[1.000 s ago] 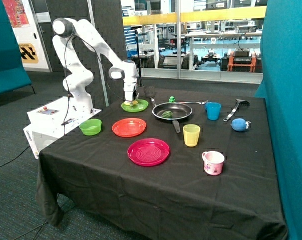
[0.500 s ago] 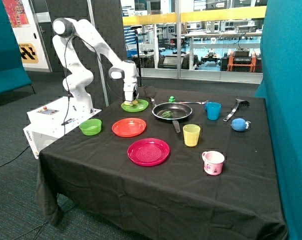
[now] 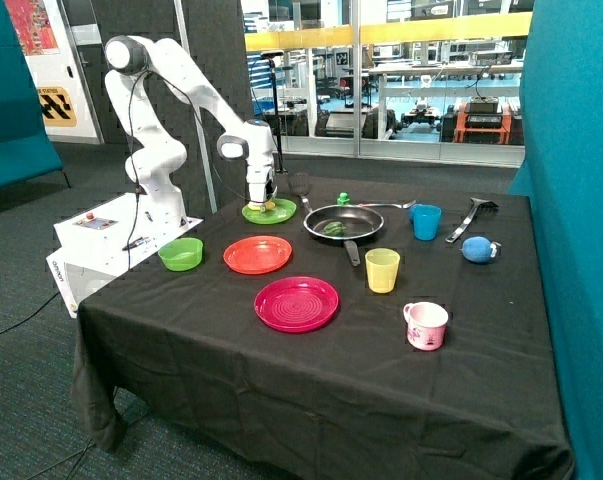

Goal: Cook the vegetables

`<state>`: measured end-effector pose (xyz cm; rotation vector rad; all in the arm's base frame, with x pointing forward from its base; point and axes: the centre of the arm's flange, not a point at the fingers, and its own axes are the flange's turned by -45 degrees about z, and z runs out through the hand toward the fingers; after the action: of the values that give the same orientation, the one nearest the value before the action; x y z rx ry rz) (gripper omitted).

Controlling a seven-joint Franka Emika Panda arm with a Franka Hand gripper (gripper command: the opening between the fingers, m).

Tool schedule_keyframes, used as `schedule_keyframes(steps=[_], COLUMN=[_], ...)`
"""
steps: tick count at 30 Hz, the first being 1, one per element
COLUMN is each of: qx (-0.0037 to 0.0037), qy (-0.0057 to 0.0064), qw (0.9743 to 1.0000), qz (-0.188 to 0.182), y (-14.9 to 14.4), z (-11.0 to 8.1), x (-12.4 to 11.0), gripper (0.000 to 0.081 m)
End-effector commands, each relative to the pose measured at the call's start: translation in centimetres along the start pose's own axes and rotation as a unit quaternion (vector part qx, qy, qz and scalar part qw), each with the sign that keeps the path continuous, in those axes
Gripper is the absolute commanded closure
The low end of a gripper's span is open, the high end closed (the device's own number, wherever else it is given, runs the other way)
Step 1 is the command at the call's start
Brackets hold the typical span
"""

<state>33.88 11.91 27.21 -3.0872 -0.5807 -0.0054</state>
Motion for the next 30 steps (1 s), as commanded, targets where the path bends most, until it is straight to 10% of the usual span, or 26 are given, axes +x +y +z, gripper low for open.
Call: schedule_keyframes(steps=[1,30], qx=[0.00022,0.00022], qy=[-0.0017,-0.0017], qw=[1.0,1.0], qz=[-0.002,-0.005], y=[0.3,2.9], z=[-0.2,-8.4], x=[0.5,4.6], gripper=[0.0808,0.0808])
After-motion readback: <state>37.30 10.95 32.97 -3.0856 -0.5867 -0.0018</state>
